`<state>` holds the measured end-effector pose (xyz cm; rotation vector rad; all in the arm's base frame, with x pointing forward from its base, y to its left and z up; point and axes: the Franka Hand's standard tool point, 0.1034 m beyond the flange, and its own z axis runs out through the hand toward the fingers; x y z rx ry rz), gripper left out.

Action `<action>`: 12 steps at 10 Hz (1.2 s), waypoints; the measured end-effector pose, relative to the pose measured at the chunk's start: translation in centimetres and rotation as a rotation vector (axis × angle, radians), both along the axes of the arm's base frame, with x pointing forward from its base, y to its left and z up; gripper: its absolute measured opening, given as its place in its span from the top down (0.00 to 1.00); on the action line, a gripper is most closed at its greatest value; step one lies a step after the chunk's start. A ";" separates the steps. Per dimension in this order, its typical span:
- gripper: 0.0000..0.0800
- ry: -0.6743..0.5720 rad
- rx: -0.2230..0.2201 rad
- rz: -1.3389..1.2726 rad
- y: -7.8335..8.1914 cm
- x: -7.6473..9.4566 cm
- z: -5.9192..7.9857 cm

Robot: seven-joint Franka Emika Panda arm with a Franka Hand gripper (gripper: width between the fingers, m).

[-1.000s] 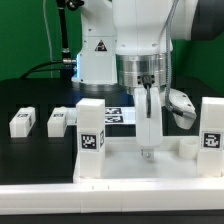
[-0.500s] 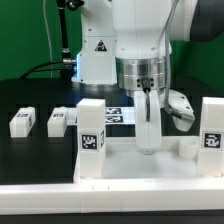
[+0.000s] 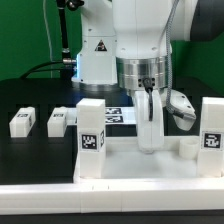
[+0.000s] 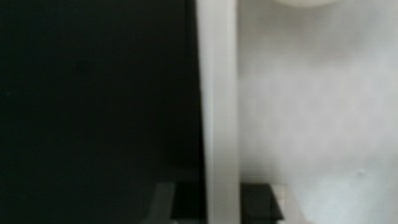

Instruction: Assemble desk

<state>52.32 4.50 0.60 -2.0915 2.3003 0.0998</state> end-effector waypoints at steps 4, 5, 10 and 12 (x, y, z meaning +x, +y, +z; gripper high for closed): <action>0.91 -0.004 -0.001 0.022 -0.1 0.0 0.0; 0.91 -0.053 -0.019 0.185 -1.1 -0.2 0.2; 0.91 -0.041 -0.013 0.528 -3.8 -2.8 -0.1; 0.91 -0.036 -0.008 0.651 -4.7 -3.2 -0.1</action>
Offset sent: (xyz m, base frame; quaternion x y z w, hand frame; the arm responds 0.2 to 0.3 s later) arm 0.0000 0.0000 0.0000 0.0000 0.0000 0.0000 1.0000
